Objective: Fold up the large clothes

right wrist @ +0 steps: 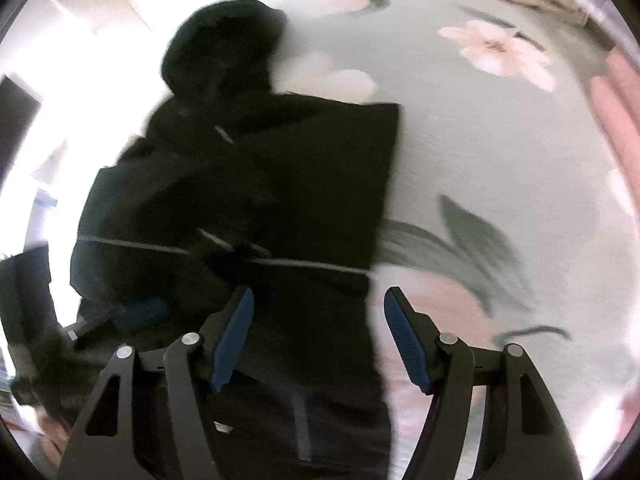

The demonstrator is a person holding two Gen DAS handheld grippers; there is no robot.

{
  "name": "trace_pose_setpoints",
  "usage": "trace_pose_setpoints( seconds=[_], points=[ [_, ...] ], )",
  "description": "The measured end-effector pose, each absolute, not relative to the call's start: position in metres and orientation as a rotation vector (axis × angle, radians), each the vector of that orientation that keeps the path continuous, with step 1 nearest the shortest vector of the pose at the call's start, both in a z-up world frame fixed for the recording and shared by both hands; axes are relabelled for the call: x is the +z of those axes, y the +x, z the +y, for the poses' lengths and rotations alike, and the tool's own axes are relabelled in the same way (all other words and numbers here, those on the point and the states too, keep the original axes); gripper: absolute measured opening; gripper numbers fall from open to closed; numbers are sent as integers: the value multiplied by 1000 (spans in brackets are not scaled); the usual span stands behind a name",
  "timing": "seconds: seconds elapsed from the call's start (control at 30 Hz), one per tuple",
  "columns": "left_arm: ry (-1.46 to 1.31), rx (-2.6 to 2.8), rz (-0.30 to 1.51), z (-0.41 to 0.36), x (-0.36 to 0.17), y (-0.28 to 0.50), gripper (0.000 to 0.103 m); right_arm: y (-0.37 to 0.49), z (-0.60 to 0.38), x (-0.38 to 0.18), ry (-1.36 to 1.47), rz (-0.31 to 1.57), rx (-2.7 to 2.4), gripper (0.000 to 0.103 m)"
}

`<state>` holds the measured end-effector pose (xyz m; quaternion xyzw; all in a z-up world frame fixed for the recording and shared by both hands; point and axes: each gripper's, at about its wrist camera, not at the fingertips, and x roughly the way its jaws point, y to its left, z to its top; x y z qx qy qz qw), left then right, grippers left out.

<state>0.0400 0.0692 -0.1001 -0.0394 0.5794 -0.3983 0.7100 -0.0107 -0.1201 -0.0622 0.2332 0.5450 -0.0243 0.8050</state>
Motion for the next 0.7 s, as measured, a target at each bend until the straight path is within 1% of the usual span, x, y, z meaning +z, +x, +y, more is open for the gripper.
trace_pose_setpoints(
  seconds=[0.07, 0.1, 0.13, 0.23, 0.27, 0.3, 0.33, 0.37, 0.47, 0.57, 0.6, 0.7],
  points=[
    [-68, -869, 1287, 82, -93, 36, 75, -1, -115, -63, 589, 1152, 16, 76],
    [-57, -855, 1285, 89, -91, 31, 75, 2, -113, -64, 616, 1148, 28, 80],
    [-52, -837, 1285, 96, -86, 32, 75, 6, -112, -67, 637, 1145, 24, 81],
    [-75, -785, 1271, 127, -77, 38, 75, 20, -108, -86, 673, 1166, -7, 82],
    [-85, -767, 1265, 138, -76, 41, 75, 24, -106, -93, 682, 1189, -12, 79],
    [-90, -750, 1259, 145, -74, 44, 75, 27, -104, -98, 690, 1201, -5, 58],
    [-93, -730, 1248, 153, -72, 49, 75, 30, -100, -100, 703, 1204, 21, 43],
    [-95, -708, 1227, 162, -67, 53, 75, 31, -95, -96, 684, 1207, 26, 33],
    [-99, -617, 1143, 192, -49, 78, 75, 21, -90, -59, 571, 1128, -22, 30],
    [-79, -523, 1115, 213, -55, 111, 75, 2, -100, -33, 508, 1075, -112, 30],
    [-60, -487, 1116, 215, -62, 122, 75, -1, -105, -35, 512, 1087, -130, 30],
    [-15, -407, 1172, 235, -103, 153, 75, 1, -113, -77, 528, 1195, -207, 30]
  ],
)
